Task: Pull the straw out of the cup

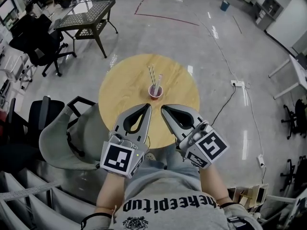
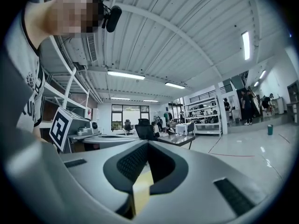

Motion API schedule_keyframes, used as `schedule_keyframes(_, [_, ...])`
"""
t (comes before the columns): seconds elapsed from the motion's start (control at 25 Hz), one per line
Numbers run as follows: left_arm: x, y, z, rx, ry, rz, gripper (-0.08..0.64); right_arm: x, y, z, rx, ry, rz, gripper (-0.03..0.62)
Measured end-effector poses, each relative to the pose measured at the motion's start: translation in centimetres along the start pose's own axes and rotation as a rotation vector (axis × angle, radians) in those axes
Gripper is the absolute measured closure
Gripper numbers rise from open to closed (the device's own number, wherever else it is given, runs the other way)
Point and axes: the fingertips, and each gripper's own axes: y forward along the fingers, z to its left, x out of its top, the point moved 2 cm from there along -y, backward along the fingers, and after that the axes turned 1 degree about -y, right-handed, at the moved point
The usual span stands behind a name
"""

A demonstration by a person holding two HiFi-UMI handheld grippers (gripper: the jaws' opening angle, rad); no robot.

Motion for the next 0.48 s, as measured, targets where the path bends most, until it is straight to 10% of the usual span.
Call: schedule_keyframes(0.48, [-0.3, 2.2, 1.0, 0.017, -0.009, 0.015, 0.537, -0.3, 1.3, -1.7, 0.03, 0.007, 0.015, 0.581])
